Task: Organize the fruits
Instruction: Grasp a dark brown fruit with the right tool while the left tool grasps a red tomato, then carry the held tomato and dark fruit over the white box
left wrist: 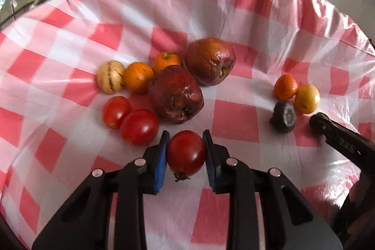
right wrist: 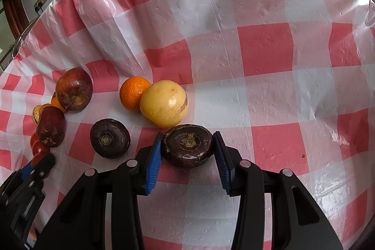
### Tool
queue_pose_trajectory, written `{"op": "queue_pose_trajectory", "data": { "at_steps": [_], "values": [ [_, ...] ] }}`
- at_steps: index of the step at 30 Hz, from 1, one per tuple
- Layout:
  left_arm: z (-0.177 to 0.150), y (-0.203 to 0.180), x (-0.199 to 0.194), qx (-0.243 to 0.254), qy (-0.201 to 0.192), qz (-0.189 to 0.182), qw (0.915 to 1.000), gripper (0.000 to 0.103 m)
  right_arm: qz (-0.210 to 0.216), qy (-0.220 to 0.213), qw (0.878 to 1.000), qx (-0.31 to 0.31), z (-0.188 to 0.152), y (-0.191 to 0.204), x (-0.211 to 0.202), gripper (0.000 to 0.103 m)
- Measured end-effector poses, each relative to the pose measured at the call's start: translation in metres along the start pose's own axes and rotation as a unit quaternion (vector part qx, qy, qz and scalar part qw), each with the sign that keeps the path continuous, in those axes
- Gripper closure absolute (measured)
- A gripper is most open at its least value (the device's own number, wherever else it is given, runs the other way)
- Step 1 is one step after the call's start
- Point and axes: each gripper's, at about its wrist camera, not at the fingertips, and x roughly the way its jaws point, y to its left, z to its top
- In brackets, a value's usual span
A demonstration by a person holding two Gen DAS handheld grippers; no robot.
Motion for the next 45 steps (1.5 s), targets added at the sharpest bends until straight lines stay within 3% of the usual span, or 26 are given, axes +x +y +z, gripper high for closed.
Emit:
{"op": "queue_pose_trajectory", "data": {
  "at_steps": [7, 21, 28, 31, 33, 38, 45],
  "values": [
    [-0.038, -0.011, -0.052, -0.006, -0.045, -0.01, 0.9989, 0.074, -0.003, 0.001, 1.0, -0.002, 0.0, 0.0, 0.002, 0.061],
    [-0.039, 0.006, -0.05, -0.056, -0.048, -0.044, 0.9963, 0.074, -0.013, 0.001, 1.0, -0.012, 0.0, 0.005, 0.003, 0.061],
    [-0.041, 0.014, -0.074, -0.06, -0.105, -0.012, 0.9926, 0.074, -0.013, 0.002, 1.0, -0.007, 0.002, 0.005, 0.004, 0.061],
    [-0.056, 0.032, -0.102, -0.081, -0.12, -0.001, 0.9894, 0.074, -0.032, -0.02, 0.999, 0.024, 0.001, -0.006, -0.006, 0.061],
    [-0.073, 0.048, -0.125, -0.091, -0.127, 0.006, 0.9877, 0.074, -0.052, -0.02, 0.998, 0.009, -0.014, -0.001, -0.024, 0.061],
    [-0.117, 0.085, -0.167, -0.112, -0.115, 0.012, 0.9869, 0.074, -0.018, -0.032, 0.999, -0.039, -0.067, 0.035, -0.088, 0.061],
    [-0.16, 0.114, -0.217, -0.101, -0.114, 0.021, 0.9881, 0.074, 0.011, -0.05, 0.986, -0.156, -0.148, 0.109, -0.164, 0.061]
  ]
}}
